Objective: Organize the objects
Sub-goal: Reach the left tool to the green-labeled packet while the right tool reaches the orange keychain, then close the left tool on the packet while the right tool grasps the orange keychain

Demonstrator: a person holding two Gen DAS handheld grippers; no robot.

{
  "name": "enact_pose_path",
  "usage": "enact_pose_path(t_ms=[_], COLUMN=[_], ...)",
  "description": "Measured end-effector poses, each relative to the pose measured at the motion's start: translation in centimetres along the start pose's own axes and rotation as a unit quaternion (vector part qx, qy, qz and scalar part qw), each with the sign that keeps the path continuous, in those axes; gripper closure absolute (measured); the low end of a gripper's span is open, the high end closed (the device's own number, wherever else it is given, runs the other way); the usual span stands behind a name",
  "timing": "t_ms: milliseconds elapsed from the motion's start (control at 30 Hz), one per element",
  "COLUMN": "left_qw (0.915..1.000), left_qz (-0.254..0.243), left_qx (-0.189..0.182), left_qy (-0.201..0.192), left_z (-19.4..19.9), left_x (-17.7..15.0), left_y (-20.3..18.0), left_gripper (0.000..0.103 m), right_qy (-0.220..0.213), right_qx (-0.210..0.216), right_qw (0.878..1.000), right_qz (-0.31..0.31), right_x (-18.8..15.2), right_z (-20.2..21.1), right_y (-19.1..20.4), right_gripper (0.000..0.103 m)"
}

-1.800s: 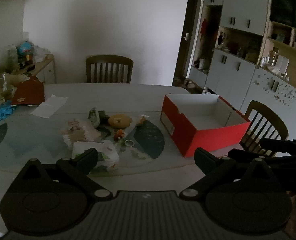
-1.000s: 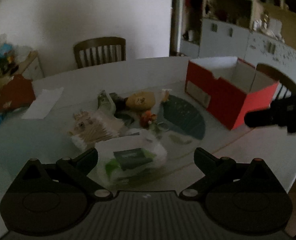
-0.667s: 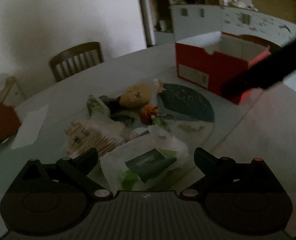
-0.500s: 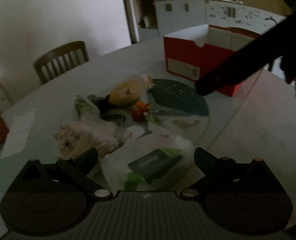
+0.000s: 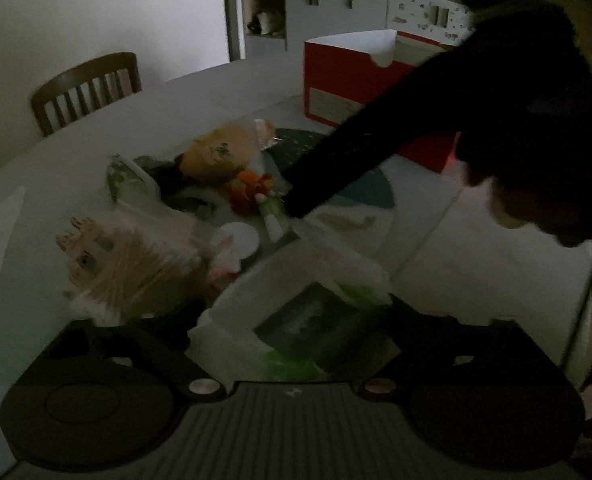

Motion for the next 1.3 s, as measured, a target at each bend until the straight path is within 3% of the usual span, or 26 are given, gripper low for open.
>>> enact_pose_path(t_ms=[267, 367, 567, 700, 967, 1300], left_qw=[1.0000, 0.9999, 0.9993, 0.9979, 0.9923, 0.9843], left_qz=[-0.004, 0.002, 0.032, 0.057, 0.116, 0.175], left_qx=[-0.002, -0.005, -0.019, -0.029, -0.040, -0.026], left_qy=[0.007, 0.009, 0.009, 0.010, 0.017, -0.001], left_z=[-0.1, 0.1, 0.4, 0.6, 0.9, 3.1], left_x=[-0.8, -1.1, -1.0, -0.7, -0.5, 1.4], left_y=[-0.4, -0.3, 0.3, 0.7, 1.8, 1.5], left_gripper=[0.039, 0.053, 0.067, 0.075, 0.082, 0.082], right_qy=[-0.002, -0.002, 0.012, 0.014, -0.004, -0.044], right_qx=[-0.010, -0.014, -0.019, -0.013, 0.004, 0.044], right_qw=[1.000, 1.000, 0.999, 0.999, 1.000, 0.998], right_qz=[0.008, 0.011, 0.024, 0.031, 0.030, 0.025], right_x=[2.0, 2.9, 3.1, 3.2, 3.0, 1.9], right_z=[-1.8, -2.5, -3.6, -3.8, -2.3, 3.8], right_y=[0.4, 0.5, 1.0, 1.5, 1.2, -1.2], right_gripper=[0.025, 0.031, 0.058, 0.082, 0.085, 0.090])
Point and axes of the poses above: each gripper's, at about its wrist camera, not at the fingertips, and z roughly against the way its jaws point, y to its left, x to its top, the point moved 6 cm from there along -z, roughly the way its jaws point, and after that the axes turned 5 degrees about z, right-handed, at the moved point
